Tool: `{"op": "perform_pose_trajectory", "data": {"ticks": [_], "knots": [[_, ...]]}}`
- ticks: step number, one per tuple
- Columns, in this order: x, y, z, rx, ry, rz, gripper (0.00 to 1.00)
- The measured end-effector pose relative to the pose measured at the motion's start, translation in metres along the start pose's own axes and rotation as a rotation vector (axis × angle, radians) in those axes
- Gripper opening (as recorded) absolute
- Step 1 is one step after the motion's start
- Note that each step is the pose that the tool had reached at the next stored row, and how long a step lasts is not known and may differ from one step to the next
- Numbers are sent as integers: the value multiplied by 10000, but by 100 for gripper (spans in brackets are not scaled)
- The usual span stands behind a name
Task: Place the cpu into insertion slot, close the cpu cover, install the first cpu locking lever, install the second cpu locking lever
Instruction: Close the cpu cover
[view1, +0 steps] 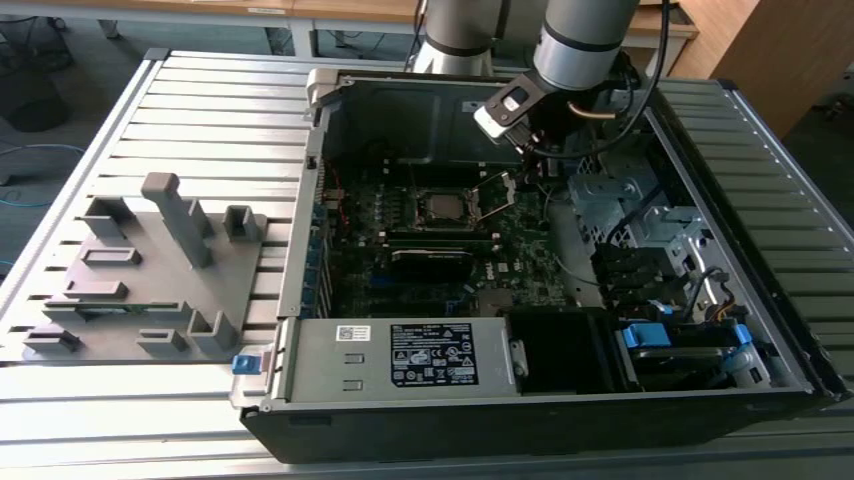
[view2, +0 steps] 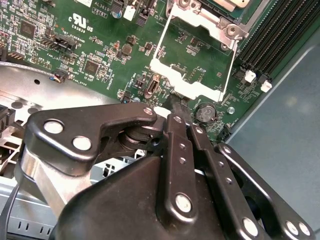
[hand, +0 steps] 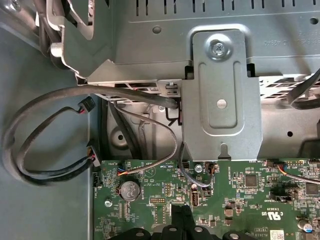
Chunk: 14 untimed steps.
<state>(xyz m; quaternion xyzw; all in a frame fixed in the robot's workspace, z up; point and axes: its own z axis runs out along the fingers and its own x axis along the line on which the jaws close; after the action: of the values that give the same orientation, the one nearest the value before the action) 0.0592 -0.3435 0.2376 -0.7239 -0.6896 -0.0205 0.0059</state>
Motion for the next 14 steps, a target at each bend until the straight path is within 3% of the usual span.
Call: {"op": "perform_pose_trajectory", "data": {"ticks": [6, 14], "knots": [[0, -14, 3, -1, 3, 0, 10], [-7, -141, -1, -15, 0, 0, 10]]}}
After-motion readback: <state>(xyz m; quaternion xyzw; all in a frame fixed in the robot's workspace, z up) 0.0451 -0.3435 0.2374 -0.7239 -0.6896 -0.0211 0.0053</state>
